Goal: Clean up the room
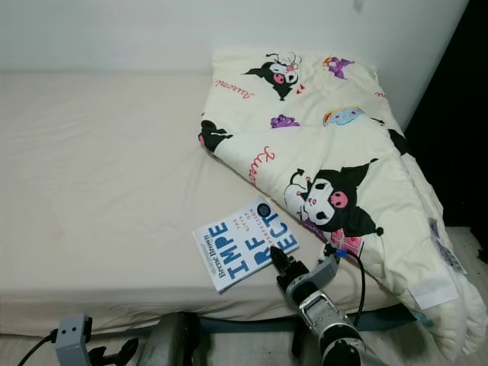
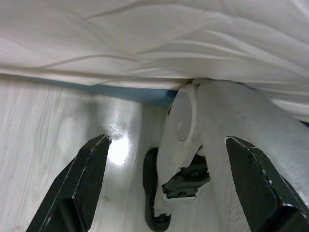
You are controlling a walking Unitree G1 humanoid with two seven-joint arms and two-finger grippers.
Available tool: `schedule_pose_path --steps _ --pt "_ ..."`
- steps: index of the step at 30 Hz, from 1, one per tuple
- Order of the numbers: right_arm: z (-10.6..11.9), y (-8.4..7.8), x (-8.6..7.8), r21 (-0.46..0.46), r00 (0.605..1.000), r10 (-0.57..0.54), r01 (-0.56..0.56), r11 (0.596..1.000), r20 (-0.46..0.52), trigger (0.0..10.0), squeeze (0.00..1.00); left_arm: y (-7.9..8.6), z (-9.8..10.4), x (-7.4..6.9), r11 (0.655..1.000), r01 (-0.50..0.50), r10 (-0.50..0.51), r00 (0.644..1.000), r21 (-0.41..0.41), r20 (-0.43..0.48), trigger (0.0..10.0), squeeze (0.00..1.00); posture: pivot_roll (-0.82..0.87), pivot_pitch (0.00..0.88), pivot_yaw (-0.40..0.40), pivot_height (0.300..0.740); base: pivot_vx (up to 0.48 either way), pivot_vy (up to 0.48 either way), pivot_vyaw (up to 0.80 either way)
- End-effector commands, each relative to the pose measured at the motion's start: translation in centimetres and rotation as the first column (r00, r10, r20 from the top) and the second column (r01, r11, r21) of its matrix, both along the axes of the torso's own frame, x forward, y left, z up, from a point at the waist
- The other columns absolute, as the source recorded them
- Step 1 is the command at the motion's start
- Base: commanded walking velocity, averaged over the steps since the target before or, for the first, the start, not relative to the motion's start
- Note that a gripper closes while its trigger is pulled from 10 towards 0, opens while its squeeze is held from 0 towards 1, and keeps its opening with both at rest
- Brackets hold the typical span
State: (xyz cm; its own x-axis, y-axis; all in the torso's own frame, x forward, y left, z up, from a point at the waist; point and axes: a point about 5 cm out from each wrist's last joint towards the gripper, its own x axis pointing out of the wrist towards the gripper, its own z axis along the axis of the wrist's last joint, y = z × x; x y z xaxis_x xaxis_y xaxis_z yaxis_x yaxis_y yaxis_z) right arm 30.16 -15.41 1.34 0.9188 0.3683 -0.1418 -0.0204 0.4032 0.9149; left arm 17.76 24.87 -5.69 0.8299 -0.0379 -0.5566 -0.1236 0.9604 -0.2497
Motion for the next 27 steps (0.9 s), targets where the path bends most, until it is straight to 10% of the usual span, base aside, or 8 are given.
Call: schedule_pose_path --steps 1,11,21,23,25,26,27 --pt "0.2 -0.7 0.1 -0.004 1.000 -0.027 0.028 1.000 0.012 0.0 0.00 -0.4 -0.1 0.0 1.000 0.006 -0.006 1.000 -0.006 -0.001 10.0 0.00 0.21 0.198 -0.013 0.535 0.000 0.000 0.00" --pt "4.6 0.8 2.4 0.051 0.941 0.115 -0.138 0.989 0.319 0.0 0.00 2.0 3.6 4.8 0.986 -0.163 0.167 0.967 -0.034 0.192 10.0 0.00 0.16 0.144 -0.042 0.535 0.000 0.000 0.00" --pt "8.3 2.4 3.7 -0.016 0.830 0.241 -0.269 0.963 0.504 0.0 0.00 8.8 12.4 10.0 0.903 -0.427 0.353 0.810 0.057 0.469 10.0 0.00 0.10 0.051 -0.067 0.535 0.000 0.000 0.00" --pt "8.4 2.1 3.9 -0.041 0.830 0.248 -0.263 0.964 0.500 0.0 0.00 9.2 13.7 10.7 0.918 -0.383 0.286 0.820 0.104 0.496 10.0 0.00 0.10 0.037 -0.076 0.535 0.000 0.000 0.00" --pt "8.7 1.4 4.2 -0.073 0.832 0.252 -0.250 0.966 0.494 0.0 0.00 8.3 14.2 11.5 0.921 -0.083 -0.067 0.929 0.381 0.365 10.0 0.00 0.10 0.021 -0.091 0.535 0.000 0.000 0.00" --pt "8.7 1.4 4.2 -0.073 0.832 0.252 -0.250 0.966 0.494 0.0 0.00 8.3 14.2 11.5 0.921 -0.083 -0.067 0.929 0.381 0.365 10.0 0.00 0.10 0.021 -0.091 0.535 0.000 0.000 0.00" --pt "8.9 1.1 4.3 -0.087 0.833 0.255 -0.244 0.966 0.491 0.0 0.00 6.6 12.2 10.9 0.765 0.325 -0.420 0.906 0.555 0.049 10.0 0.00 0.10 0.012 -0.100 0.535 0.000 0.000 0.00"
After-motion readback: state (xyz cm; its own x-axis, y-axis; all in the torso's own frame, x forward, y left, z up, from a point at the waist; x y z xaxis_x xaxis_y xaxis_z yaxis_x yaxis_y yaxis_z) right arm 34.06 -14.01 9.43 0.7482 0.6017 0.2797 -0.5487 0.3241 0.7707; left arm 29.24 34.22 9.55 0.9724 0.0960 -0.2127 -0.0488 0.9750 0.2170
